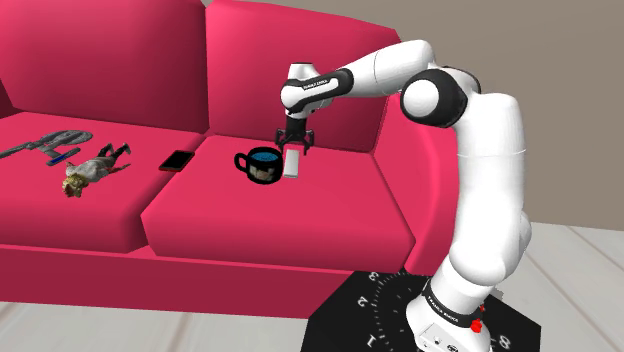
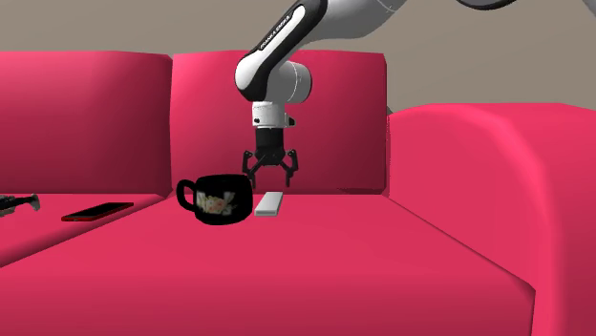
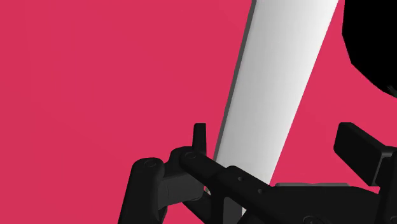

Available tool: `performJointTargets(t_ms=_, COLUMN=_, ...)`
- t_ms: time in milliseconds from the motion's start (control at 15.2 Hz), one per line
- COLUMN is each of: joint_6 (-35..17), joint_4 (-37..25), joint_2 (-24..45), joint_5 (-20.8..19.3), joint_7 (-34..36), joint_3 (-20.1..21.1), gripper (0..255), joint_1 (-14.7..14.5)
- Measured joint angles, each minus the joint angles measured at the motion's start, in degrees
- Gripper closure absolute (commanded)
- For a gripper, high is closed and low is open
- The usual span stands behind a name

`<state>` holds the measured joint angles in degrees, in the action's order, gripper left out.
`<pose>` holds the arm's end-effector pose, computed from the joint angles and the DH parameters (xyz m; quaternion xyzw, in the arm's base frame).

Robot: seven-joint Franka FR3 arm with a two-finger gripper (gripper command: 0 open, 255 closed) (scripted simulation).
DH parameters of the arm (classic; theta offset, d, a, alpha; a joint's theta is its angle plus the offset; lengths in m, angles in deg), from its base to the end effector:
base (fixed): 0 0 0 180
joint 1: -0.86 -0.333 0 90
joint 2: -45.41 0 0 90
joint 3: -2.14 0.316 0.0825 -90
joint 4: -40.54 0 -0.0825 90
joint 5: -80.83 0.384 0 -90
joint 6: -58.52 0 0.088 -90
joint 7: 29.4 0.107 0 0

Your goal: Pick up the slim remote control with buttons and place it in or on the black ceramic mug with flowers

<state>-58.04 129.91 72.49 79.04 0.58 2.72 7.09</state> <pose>0.6825 -0.0702 0.3728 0.9539 -0.2998 0.0034 0.0112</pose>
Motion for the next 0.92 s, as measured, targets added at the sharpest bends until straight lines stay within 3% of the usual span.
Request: performJointTargets(t_ms=924, joint_6=-4.09, joint_4=-0.61, joint_2=4.43, joint_5=-0.18, joint_7=0.28, joint_3=-0.37, gripper=0, joint_1=0.27)
